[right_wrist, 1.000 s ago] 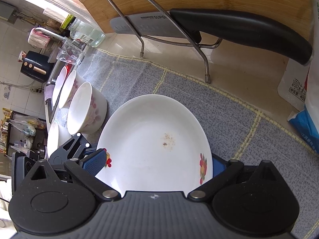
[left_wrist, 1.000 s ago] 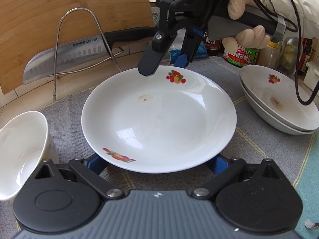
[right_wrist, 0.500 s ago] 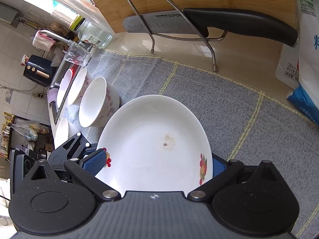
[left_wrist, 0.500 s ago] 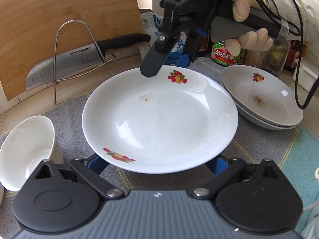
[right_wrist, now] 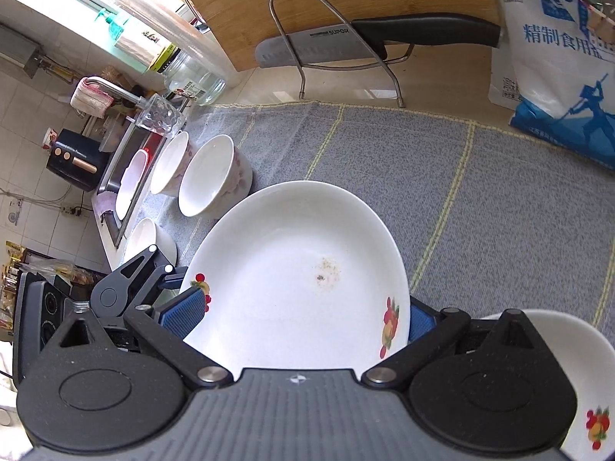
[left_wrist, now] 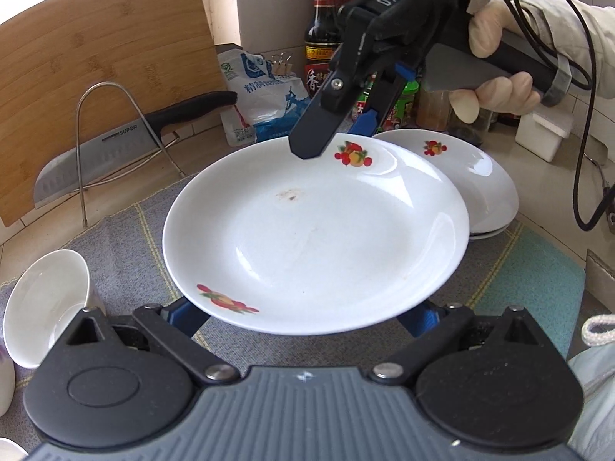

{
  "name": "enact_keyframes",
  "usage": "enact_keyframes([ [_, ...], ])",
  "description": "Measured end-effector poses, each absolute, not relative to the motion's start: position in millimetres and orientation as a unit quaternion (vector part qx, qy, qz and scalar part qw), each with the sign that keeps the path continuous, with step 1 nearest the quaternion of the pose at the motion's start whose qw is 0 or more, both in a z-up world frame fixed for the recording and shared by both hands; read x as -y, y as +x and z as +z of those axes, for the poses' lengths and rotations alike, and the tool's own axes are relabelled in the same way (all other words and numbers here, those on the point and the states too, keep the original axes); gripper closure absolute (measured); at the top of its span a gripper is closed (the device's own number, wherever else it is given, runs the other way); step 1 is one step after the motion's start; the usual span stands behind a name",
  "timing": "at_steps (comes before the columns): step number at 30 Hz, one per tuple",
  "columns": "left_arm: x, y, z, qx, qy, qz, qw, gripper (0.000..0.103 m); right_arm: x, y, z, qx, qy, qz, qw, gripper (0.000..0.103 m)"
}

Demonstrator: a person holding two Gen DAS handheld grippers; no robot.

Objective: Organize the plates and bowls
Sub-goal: 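Carry the fruit-print plate with the right gripper toward the plate stack, then lower the fruit-print plate onto the plate stack with the right gripper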

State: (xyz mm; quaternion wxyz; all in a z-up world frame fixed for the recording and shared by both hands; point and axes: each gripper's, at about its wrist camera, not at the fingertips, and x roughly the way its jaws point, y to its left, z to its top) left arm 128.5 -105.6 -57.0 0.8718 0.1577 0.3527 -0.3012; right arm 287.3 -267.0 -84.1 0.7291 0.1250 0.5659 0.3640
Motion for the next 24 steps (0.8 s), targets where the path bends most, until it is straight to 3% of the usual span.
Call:
enact_keyframes([
  [24, 176.3, 133.2, -68.7, -0.334, 0.211, -0.417, 0.819, 0.003, 369.7, 218.0, -89.7, -0.537, 0.197, 0.255, 0.779, 0.000],
])
